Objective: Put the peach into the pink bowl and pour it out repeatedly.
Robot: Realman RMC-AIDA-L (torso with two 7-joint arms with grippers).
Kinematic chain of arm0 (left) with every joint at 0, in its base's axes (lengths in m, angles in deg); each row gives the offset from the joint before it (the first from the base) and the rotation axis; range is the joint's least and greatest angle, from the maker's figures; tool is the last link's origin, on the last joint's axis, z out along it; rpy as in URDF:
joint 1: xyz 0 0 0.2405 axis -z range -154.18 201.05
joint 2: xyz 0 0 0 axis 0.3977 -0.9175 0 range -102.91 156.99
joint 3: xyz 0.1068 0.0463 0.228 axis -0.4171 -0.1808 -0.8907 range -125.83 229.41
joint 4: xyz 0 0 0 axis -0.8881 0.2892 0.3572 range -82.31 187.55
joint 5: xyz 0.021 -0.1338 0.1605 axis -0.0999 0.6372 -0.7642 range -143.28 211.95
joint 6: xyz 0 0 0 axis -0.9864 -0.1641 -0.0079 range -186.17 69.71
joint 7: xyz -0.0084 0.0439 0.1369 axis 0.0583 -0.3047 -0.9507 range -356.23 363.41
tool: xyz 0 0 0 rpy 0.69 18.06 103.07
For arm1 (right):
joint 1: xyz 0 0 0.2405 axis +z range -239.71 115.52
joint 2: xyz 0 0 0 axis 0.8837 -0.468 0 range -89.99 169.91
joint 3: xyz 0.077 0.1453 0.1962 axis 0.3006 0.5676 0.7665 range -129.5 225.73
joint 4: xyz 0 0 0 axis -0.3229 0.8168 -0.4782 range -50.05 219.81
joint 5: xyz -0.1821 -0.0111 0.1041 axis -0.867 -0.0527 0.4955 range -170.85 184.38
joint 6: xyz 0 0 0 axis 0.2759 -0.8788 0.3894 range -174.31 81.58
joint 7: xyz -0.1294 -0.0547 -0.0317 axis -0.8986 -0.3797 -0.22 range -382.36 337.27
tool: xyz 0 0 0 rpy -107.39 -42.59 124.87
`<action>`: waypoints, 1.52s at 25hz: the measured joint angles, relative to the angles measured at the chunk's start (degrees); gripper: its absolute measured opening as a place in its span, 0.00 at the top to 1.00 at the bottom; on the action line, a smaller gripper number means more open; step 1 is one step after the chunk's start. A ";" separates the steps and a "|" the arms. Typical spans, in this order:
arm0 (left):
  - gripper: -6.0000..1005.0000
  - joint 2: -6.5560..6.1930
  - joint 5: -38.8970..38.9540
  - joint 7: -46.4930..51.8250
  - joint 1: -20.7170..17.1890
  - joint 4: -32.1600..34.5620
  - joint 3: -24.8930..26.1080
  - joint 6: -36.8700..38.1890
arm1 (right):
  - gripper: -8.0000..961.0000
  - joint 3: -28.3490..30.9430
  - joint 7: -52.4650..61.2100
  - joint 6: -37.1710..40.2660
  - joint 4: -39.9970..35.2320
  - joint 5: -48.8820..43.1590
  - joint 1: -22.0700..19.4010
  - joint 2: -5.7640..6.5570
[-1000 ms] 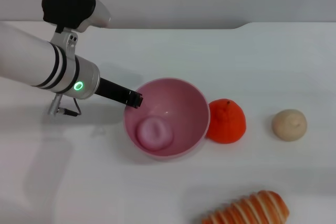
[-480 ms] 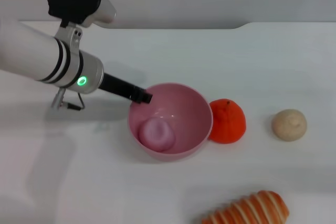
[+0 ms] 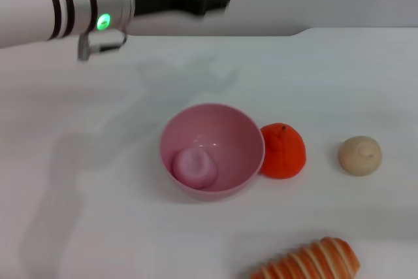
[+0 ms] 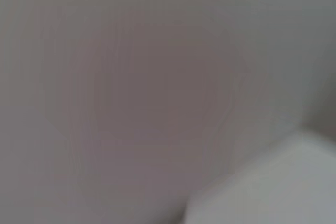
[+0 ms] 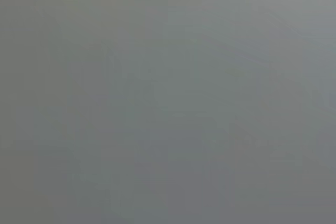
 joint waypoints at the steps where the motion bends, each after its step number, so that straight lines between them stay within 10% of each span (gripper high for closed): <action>1: 0.42 -0.01 3.59 -3.20 -0.71 0.04 -0.77 2.86 | 0.42 0.00 0.15 -0.03 0.01 -0.61 0.04 -0.02; 8: 0.38 0.46 33.31 -39.71 -4.97 -0.25 -14.38 33.74 | 0.43 -0.37 1.40 -0.50 0.02 -3.54 0.79 -0.35; 14: 0.38 0.36 27.38 -44.76 -1.74 -4.51 -31.29 66.27 | 0.43 -2.00 1.48 -0.46 0.03 -3.98 1.14 -0.42; 18: 0.38 0.34 9.42 -24.23 0.24 -14.87 -42.29 88.24 | 0.43 -2.29 1.55 -0.54 0.76 -4.00 1.57 -0.43; 30: 0.38 -0.10 -24.15 49.77 3.85 -41.81 -34.62 100.76 | 0.43 -2.29 3.65 -2.77 1.52 -4.00 2.86 -0.22; 38: 0.38 -0.20 -30.15 57.60 5.38 -52.54 -31.37 104.75 | 0.43 -2.38 11.40 -8.92 0.84 -6.31 4.05 -0.06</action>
